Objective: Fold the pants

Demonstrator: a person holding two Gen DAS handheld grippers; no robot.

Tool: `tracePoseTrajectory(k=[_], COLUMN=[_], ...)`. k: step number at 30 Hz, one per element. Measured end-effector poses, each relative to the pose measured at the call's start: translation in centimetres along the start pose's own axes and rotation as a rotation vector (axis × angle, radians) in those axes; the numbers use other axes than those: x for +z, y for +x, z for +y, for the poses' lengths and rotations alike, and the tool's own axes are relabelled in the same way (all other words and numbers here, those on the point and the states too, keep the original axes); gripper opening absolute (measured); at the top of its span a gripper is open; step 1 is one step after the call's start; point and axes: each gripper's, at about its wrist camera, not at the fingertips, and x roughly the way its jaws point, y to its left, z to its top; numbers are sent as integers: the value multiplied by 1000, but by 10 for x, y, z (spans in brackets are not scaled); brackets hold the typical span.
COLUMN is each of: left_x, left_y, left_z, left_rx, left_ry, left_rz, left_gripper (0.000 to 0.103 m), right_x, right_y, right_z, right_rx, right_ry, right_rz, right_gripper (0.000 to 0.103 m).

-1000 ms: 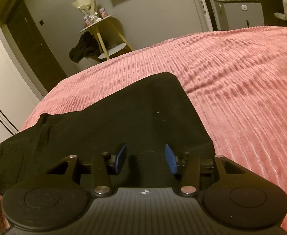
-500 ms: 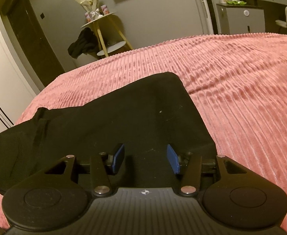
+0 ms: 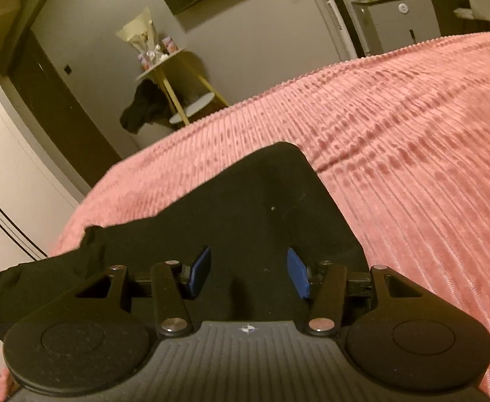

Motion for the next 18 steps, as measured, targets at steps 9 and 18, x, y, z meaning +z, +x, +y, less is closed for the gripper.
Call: tracePoseTrajectory(k=[9,18], left_x=[-30,-126], left_y=[-51,-27], left_z=[-174,-267], left_rx=[-314,-435], left_ry=[392,558], left_rz=[-55,161], left_gripper=[22,98], right_x=[3,4], right_y=[-13,-19], right_z=[-6,-13], right_rx=[70,134], right_ry=[59,116], right_rz=[-42,-42], right_gripper=[51,58])
